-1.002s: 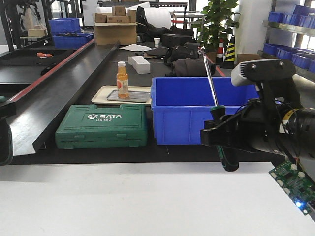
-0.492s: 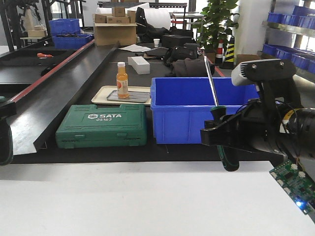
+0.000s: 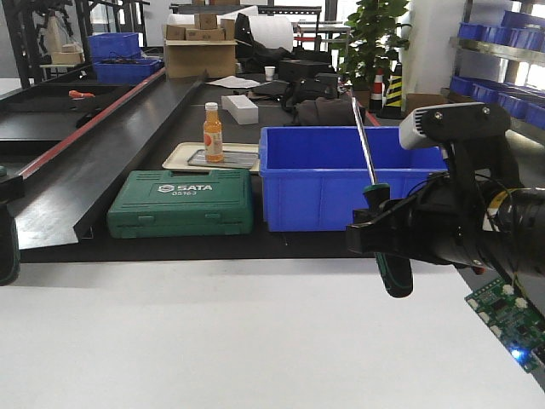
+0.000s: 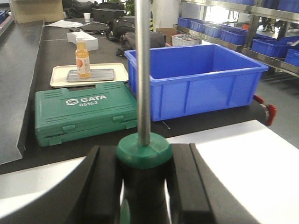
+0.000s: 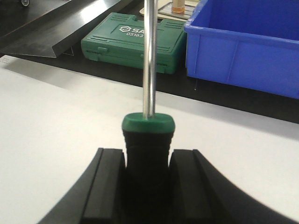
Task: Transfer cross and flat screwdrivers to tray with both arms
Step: 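Hold both screwdrivers upright while the base drives to the tray station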
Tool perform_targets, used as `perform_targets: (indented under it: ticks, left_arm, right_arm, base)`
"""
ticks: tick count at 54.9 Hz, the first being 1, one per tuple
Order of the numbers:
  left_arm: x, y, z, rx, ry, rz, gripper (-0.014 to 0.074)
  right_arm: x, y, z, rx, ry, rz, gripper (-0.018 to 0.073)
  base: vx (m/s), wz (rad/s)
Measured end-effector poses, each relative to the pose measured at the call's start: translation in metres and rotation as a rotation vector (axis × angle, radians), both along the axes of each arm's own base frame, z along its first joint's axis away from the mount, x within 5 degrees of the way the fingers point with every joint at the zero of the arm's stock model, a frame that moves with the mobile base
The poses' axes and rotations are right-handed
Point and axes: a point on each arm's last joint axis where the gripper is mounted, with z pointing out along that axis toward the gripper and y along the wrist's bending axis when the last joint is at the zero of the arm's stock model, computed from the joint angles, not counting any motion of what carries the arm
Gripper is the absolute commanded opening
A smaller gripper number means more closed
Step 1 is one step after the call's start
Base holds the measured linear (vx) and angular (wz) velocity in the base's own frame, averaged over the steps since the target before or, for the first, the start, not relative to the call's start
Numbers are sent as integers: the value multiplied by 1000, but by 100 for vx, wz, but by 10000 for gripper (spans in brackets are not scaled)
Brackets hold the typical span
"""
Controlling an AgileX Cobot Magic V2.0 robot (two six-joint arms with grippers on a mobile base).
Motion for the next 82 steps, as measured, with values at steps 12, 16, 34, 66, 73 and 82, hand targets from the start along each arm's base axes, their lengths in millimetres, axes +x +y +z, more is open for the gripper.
perform_targets:
  ticks: [12, 16, 34, 66, 73, 82]
  left_arm:
    - [0, 0, 0, 0, 0, 0, 0]
    - [0, 0, 0, 0, 0, 0, 0]
    - [0, 0, 0, 0, -1, 2, 0]
    - [0, 0, 0, 0, -1, 2, 0]
    - [0, 0, 0, 0, -1, 2, 0]
    - [0, 0, 0, 0, 0, 0, 0]
  right_arm:
    - [0, 0, 0, 0, 0, 0, -8]
    - [0, 0, 0, 0, 0, 0, -8]
    - [0, 0, 0, 0, 0, 0, -8]
    - [0, 0, 0, 0, 0, 0, -8]
    - [0, 0, 0, 0, 0, 0, -8]
    - [0, 0, 0, 0, 0, 0, -8]
  base:
    - [-27, -20]
    - [-27, -25]
    - [-23, -41]
    - [-11, -72]
    - [-4, -77]
    - [2, -69]
